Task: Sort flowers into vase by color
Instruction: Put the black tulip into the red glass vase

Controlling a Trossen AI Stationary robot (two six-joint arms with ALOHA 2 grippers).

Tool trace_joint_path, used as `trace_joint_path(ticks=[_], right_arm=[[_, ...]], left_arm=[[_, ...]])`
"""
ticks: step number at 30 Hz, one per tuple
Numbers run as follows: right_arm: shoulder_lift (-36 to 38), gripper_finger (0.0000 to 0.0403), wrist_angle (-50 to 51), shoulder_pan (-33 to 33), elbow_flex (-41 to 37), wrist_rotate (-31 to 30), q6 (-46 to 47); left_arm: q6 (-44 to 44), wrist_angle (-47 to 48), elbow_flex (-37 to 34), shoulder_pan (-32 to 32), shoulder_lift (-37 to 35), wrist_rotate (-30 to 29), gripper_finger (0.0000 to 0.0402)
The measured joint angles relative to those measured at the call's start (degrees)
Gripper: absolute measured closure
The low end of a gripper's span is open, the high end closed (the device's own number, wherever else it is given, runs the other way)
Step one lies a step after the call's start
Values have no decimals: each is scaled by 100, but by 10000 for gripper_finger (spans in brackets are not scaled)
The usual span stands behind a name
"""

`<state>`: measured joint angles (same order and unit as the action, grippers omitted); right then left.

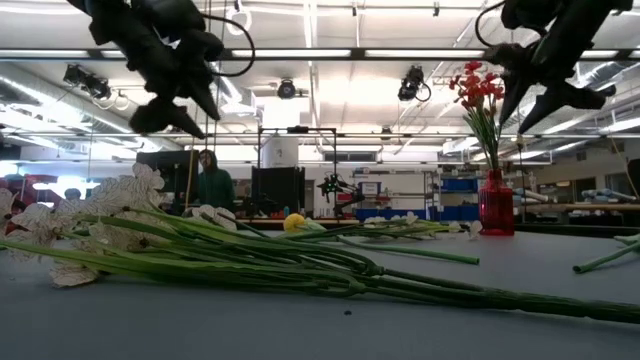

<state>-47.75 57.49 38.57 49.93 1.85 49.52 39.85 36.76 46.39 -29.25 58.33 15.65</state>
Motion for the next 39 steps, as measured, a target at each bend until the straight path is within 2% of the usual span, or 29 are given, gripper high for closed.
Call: trace_joint_path(ticks=[6, 11, 15, 19, 24, 28, 33, 39], right_arm=[[2, 234, -8, -693, -2, 42, -2], [2, 234, -49, -1173, -11, 13, -26], [4, 234, -249, -1456, -226, -28, -37], [4, 234, -745, -1688, -665, 75, 135], [2, 234, -1620, -1882, -1239, 504, 437], [2, 234, -2039, -2002, -1463, 533, 548], [14, 234, -2179, -2069, -1506, 523, 589], [15, 234, -2190, -2075, -1506, 470, 573]], left_arm=[[1408, 743, 0, 872, 0, -608, 225], [2711, 926, 0, 1631, -31, -1136, 242], [3471, 1664, 5, 2099, -31, -1837, 248], [4055, 2441, 4, 2231, -31, -2143, 253], [4446, 2617, 4, 2237, -24, -2364, 258], [5054, 2835, -61, 2315, 113, -2783, 258], [5557, 2422, -529, 2585, 482, -2384, 258], [5856, 2437, -693, 2899, 1015, -1986, 258]])
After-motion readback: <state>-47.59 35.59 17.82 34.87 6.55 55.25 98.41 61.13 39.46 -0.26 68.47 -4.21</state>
